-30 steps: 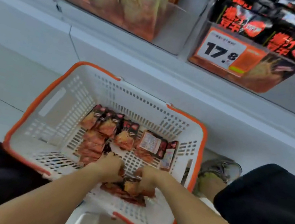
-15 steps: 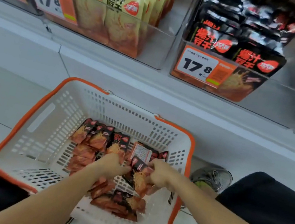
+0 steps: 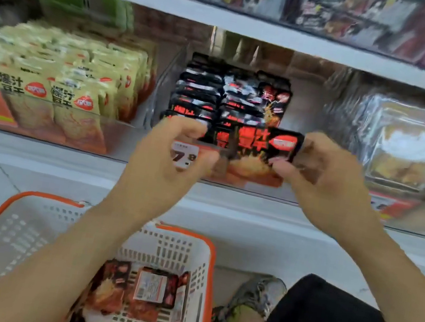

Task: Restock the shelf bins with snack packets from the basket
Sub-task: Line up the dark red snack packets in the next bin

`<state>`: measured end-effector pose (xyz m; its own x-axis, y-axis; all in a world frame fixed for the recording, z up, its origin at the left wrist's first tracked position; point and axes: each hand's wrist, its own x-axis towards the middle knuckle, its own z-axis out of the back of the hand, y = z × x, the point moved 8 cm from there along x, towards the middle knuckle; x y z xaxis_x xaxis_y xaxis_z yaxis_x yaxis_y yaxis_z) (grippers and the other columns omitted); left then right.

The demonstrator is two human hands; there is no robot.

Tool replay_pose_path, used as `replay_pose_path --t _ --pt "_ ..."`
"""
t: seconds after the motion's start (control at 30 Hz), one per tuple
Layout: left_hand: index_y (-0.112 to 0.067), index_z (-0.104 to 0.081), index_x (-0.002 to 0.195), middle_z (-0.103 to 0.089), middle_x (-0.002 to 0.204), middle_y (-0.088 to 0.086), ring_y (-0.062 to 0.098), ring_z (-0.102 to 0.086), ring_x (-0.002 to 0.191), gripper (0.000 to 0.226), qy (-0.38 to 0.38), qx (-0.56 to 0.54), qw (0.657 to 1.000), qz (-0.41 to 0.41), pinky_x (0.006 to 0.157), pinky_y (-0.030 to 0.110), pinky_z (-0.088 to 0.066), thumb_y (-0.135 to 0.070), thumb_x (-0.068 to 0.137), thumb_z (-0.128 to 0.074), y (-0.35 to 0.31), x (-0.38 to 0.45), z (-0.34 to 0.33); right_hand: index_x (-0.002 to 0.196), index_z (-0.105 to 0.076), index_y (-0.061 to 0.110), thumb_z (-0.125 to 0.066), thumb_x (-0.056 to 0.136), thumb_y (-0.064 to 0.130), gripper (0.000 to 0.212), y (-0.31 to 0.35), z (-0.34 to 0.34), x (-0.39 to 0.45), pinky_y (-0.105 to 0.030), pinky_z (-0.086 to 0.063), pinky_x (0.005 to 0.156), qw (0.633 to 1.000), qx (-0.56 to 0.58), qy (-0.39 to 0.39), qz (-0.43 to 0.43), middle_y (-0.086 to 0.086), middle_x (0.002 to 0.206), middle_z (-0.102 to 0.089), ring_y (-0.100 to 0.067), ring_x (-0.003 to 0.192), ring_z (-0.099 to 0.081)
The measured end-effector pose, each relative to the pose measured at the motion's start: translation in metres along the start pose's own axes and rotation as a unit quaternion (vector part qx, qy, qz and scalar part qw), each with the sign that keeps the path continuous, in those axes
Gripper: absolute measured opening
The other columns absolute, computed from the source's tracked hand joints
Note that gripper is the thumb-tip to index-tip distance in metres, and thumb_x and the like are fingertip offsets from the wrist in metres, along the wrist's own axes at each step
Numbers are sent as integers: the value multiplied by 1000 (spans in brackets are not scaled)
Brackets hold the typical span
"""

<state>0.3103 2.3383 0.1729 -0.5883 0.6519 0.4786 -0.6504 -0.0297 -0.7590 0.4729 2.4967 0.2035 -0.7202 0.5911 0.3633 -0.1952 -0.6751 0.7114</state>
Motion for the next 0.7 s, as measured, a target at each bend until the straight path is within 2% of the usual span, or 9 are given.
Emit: replay_pose_path --t 0.07,0.13,0.2,0.27,0.4,0.47,0.53,0.63,0.7 --pt "-17 -55 123 -56 121 1 17 -50 117 43 -74 118 989 -54 100 31 -42 -36 88 -72 -8 18 14 100 -59 23 -73 89 17 18 8 45 8 -14 -48 69 986 -19 -161 32 21 77 -67 6 72 -65" --pt "-8 -47 137 -48 134 14 32 -42 128 67 -80 198 976 -38 106 47 -37 -39 85 -75 5 32 14 105 -57 18 -70 90 21 20 1 67 22 -22 -50 70 970 -71 -231 35 14 78 -66 0 71 -64" --pt "-2 -35 147 -38 147 20 36 -30 140 88 -51 229 972 -3 114 52 -30 -45 82 -76 18 40 6 105 -55 12 -67 90 20 21 -21 65 51 -41 -51 75 965 -154 -210 10 -5 83 -67 -25 80 -66" --pt "1 -23 153 -29 157 19 33 -19 147 101 -36 231 972 10 120 47 -21 -49 81 -74 22 41 0 104 -53 8 -65 89 15 21 -52 50 83 -44 -49 75 963 -214 -158 -50 -18 88 -67 -37 86 -63" --pt "-2 -13 156 -21 163 10 19 -9 152 110 -53 196 979 19 119 28 -14 -44 77 -76 27 36 2 91 -53 5 -64 82 4 14 -108 13 137 -32 -41 65 950 -255 -85 -160 -25 99 -65 -40 94 -65" --pt "-6 -14 158 -19 164 7 13 -7 152 110 -50 177 983 22 114 18 -12 -46 74 -73 32 34 3 90 -61 3 -68 82 3 11 -125 1 156 -27 -44 66 948 -238 -71 -201 -22 100 -69 -34 96 -68" --pt "-10 -13 158 -18 164 4 8 -4 151 110 -51 167 984 24 110 12 -12 -45 74 -73 36 34 2 97 -67 0 -74 82 5 18 -139 -5 168 -27 -52 74 944 -217 -75 -237 -22 106 -69 -32 101 -69" --pt "-14 -12 159 -15 165 1 -6 1 147 110 -59 169 984 19 110 16 -15 -43 75 -76 40 34 0 107 -65 0 -77 85 14 29 -147 -9 175 -37 -53 92 935 -232 -82 -255 -25 117 -64 -36 110 -65" --pt "-14 -11 159 -14 165 0 -11 3 143 111 -63 163 985 14 112 19 -17 -46 74 -75 42 34 -1 96 -62 5 -80 84 24 28 -146 -12 179 -37 -54 90 934 -241 -86 -249 -24 112 -67 -34 106 -67"
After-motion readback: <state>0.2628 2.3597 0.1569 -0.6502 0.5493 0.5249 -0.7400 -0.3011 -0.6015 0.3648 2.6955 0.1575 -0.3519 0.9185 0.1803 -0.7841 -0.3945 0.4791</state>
